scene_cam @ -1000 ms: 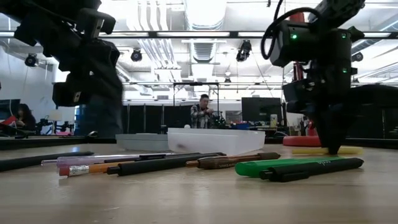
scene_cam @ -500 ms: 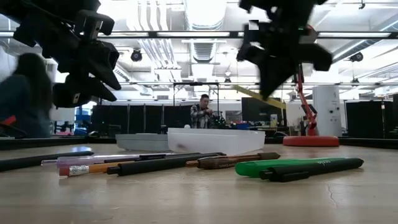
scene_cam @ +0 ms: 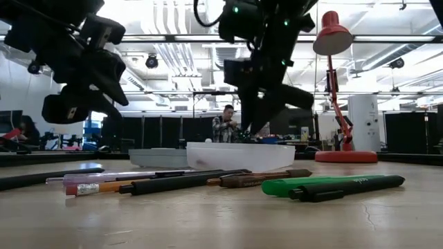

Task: Pick & place school supplies into a supply box
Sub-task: Put the black pen into the gray supply box

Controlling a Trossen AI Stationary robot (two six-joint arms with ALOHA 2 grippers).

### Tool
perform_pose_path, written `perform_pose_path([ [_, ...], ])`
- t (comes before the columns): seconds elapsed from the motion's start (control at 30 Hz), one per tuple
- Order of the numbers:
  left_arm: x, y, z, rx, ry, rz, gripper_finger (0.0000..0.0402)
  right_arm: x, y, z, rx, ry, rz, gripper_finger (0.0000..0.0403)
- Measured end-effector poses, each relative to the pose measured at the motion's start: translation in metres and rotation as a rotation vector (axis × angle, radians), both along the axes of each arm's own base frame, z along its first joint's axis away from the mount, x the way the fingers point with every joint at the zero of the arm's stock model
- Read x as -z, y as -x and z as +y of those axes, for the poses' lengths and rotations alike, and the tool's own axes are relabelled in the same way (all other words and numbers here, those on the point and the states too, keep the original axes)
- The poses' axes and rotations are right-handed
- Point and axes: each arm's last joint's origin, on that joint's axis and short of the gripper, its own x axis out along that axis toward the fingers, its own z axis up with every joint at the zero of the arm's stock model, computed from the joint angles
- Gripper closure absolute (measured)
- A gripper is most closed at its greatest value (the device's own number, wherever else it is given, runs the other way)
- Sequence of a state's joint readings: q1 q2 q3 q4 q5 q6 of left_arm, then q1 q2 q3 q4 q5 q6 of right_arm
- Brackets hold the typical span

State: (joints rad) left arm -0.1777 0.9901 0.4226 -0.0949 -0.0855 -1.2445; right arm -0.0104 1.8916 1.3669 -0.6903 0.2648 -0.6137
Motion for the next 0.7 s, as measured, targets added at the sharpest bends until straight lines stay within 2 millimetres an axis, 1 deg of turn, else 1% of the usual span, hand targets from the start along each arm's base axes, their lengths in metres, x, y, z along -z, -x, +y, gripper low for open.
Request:
perform_pose_path([
  [0.1, 0.002, 0.002, -0.003, -0.048, 0.027, 0.027, 0.0307, -0.009, 0.002, 0.001, 0.02, -0.01, -0.027, 0.0257],
  [0.2, 0.005, 0.009, -0.008, -0.114, 0.011, 0.112, 0.0307, -0.024, 0.008, 0.002, 0.12, -0.051, -0.087, 0.0232],
  [0.3, -0.001, 0.013, -0.018, -0.142, -0.011, 0.197, 0.0307, -0.032, 0.016, 0.005, 0.224, -0.093, -0.107, 0.021],
  [0.4, -0.011, 0.014, -0.032, -0.154, -0.051, 0.258, 0.0307, -0.036, 0.021, 0.014, 0.26, -0.119, -0.126, 0.019],
  [0.53, -0.023, 0.003, -0.051, -0.178, -0.092, 0.291, 0.0298, -0.043, 0.026, 0.027, 0.259, -0.142, -0.155, 0.0168],
  [0.7, -0.02, -0.025, -0.074, -0.157, -0.099, 0.394, 0.0272, -0.048, 0.037, 0.04, 0.319, -0.161, -0.136, 0.0145],
])
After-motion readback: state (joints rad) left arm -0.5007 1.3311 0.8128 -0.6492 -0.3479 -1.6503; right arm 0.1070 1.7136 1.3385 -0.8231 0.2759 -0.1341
